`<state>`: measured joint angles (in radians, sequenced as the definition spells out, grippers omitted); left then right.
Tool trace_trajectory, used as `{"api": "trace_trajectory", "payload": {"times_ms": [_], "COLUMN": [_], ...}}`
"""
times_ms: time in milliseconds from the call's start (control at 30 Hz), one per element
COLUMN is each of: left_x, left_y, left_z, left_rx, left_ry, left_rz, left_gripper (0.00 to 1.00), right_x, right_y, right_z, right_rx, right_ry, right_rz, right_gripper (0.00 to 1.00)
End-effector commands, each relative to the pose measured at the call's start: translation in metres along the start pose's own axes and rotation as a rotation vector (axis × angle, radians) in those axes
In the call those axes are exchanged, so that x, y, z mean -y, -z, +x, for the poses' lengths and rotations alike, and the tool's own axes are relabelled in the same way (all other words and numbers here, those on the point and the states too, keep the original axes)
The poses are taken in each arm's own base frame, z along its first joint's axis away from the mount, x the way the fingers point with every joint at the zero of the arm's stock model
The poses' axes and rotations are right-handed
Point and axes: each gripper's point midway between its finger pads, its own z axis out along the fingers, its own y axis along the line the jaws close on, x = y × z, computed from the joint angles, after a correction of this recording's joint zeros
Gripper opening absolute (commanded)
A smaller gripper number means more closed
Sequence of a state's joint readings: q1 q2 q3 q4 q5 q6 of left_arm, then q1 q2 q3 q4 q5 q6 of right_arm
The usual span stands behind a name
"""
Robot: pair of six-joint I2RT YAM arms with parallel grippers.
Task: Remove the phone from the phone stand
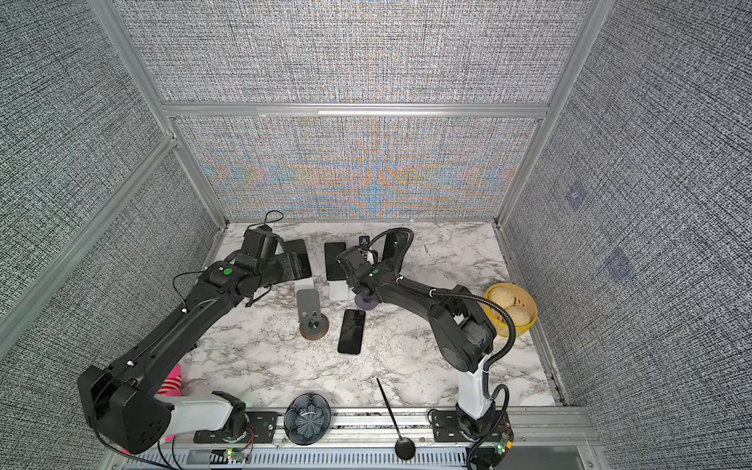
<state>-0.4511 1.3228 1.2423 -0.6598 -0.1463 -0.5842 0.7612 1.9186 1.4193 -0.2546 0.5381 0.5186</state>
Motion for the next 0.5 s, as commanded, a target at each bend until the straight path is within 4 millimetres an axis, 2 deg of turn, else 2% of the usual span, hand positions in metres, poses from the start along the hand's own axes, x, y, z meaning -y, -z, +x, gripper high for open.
{"api": "trace_trajectory", "payload": {"times_ms": [0,167,467], "left_x": [0.002,0.002,0.002], "left_y": [0.002,0.002,-0.002], "left_z": [-0.002,-0.002,0.000], "left_rx": [0.010,0.009,0.002], "left_ry": [0.006,0.007,0.008], "left_rz": [0.011,0.014,0.014], "left_gripper": [0.75,0.75,0.75], "right_x": [0.001,0.001,0.002], "right_y": [0.002,0.005,0.025], "right_z": [-0.006,-0.009,-0.023], "right_rx": [0.029,0.036,0.073], "right_ry": [-0.005,-0.004,-0.006], "right_rz": [0.008,0.004,-0.015], "right_gripper": [0.74,0.73,0.69]}}
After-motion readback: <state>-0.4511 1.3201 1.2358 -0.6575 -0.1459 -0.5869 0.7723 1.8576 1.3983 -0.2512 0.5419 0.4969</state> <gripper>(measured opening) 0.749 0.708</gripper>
